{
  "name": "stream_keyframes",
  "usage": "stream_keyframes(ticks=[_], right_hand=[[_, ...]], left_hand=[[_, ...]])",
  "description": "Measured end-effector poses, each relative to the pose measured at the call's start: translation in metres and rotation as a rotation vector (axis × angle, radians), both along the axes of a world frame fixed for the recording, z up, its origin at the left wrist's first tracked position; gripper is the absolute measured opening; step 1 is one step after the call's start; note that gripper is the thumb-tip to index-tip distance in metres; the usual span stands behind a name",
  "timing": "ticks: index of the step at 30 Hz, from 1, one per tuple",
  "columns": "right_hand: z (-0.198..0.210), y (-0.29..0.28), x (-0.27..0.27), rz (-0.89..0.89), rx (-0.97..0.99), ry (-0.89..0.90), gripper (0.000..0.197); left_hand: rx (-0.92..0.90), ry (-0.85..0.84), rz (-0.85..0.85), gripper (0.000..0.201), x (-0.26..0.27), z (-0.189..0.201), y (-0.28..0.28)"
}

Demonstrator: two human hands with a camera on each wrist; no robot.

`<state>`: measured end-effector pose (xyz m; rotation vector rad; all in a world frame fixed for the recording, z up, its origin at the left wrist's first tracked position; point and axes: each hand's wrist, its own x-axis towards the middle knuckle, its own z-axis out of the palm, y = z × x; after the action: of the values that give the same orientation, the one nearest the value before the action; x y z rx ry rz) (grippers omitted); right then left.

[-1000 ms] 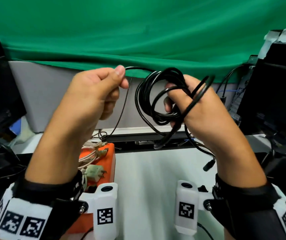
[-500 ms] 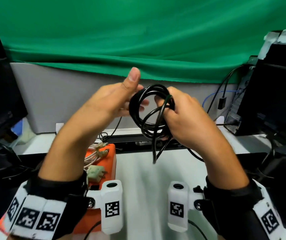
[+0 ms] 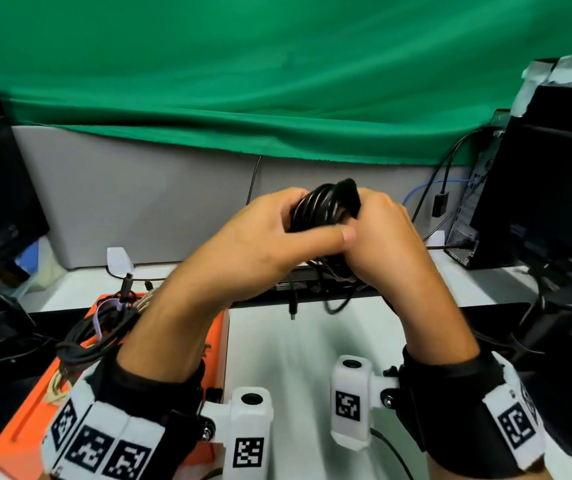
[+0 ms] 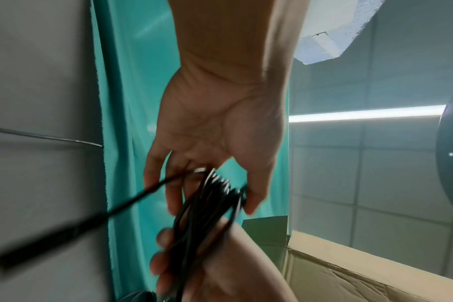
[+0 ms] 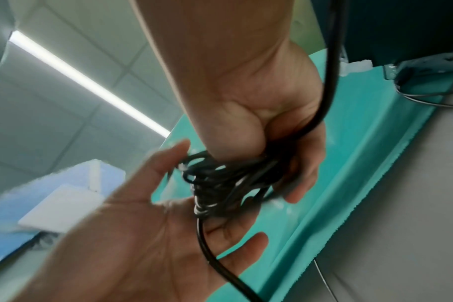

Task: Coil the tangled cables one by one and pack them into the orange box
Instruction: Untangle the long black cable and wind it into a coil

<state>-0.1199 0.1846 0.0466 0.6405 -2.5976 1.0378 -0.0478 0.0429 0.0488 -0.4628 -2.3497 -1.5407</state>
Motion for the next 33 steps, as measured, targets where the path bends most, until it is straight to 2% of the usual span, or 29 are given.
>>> stream_keyframes(ticks=[3,6,9,12,14,15,17,19,21,23,24,26,29,31,33], right_hand=[[0.003,0.001,0.004,0.134,-0.194,-0.059,0.019],[0.007,0.001,0.01,0.244,-0.34,-0.173,0.017],[0.008,0.003,0.01,0.278,-0.317,-0.233,0.024],[0.003,0.01,-0.001,0.326,-0.159,-0.129,0.04],[0.003,0.019,-0.005,0.433,-0.168,-0.147,0.048],[0.006,0.025,-0.005,0.46,-0.223,-0.139,0.043],[0.013,0.035,-0.006,0.468,-0.414,-0.012,0.022],[0.017,0.041,-0.008,0.373,-0.55,0.153,0.024],[0.016,0.042,-0.015,0.224,-0.595,0.291,0.029],[0.01,0.046,-0.027,0.047,-0.604,0.35,0.034],[0.007,0.05,-0.033,-0.003,-0.575,0.33,0.037],[0.001,0.056,-0.041,0.006,-0.424,0.183,0.039],[-0.004,0.055,-0.039,0.189,-0.254,-0.156,0.038],[-0.002,0.049,-0.028,0.298,-0.245,-0.301,0.033],[0.004,0.04,-0.018,0.331,-0.298,-0.32,0.029]], left_hand=[[0.248,0.015,0.041,0.027,-0.008,-0.003,0.005],[0.568,-0.028,-0.052,0.036,-0.012,-0.003,0.009],[0.703,-0.044,-0.116,0.04,-0.015,-0.007,0.005],[0.643,-0.022,-0.117,0.047,-0.017,-0.009,-0.001],[0.563,-0.013,-0.081,0.044,-0.015,-0.008,-0.006],[0.554,-0.026,-0.061,0.039,-0.015,-0.008,-0.009],[0.547,-0.063,-0.063,0.032,-0.014,-0.007,-0.015],[0.517,-0.102,-0.122,0.03,-0.013,-0.008,-0.02],[0.52,-0.136,-0.212,0.03,-0.012,-0.009,-0.023],[0.549,-0.138,-0.258,0.029,-0.011,-0.009,-0.025],[0.564,-0.128,-0.248,0.029,-0.011,-0.009,-0.026],[0.579,-0.092,-0.185,0.031,-0.012,-0.007,-0.027],[0.595,-0.039,-0.066,0.043,-0.013,-0.005,-0.021],[0.597,-0.009,0.002,0.046,-0.013,-0.003,-0.016],[0.598,0.03,0.06,0.043,-0.013,-0.002,-0.013]])
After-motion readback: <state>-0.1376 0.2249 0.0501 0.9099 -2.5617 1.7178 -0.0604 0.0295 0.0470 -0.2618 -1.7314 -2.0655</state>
